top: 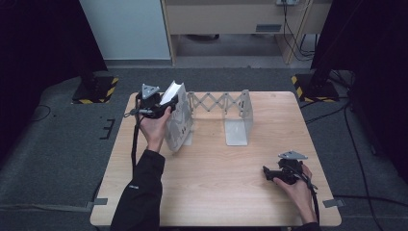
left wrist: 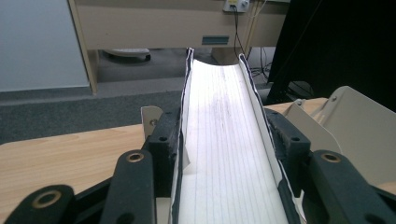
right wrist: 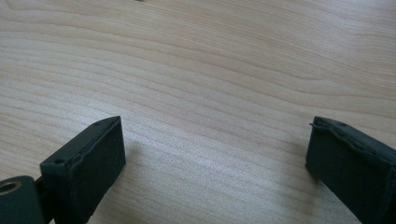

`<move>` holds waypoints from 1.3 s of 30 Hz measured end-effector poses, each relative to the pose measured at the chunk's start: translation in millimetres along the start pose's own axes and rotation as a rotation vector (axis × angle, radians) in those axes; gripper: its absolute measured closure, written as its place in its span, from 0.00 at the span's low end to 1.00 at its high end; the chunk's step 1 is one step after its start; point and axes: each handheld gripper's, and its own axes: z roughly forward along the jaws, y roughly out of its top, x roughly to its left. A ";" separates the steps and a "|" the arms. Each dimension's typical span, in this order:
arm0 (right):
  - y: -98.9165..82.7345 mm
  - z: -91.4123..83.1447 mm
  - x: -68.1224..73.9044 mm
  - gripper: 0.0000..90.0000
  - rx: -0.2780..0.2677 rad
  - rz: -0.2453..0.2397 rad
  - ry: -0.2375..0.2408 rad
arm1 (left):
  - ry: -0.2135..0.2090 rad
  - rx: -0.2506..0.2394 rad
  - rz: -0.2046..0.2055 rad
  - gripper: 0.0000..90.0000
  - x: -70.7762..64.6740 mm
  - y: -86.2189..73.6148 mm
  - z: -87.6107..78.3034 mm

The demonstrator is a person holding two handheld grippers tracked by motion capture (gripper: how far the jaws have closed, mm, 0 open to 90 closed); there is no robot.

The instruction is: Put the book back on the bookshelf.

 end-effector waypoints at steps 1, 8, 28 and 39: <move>0.0 0.0 0.0 0.06 0.000 0.000 0.000 | 0.000 0.000 0.000 0.58 0.0 0.0 0.0; 0.0 0.0 0.0 0.06 0.000 -0.001 0.001 | 0.061 0.029 0.027 0.58 -4.2 -4.8 18.4; 0.1 -0.2 0.4 0.06 0.004 -0.005 0.010 | 0.093 0.037 0.015 0.58 -12.7 -9.5 52.1; 0.0 -0.2 0.8 0.06 0.003 -0.007 0.010 | 0.075 0.004 0.043 0.55 -19.6 -15.6 52.5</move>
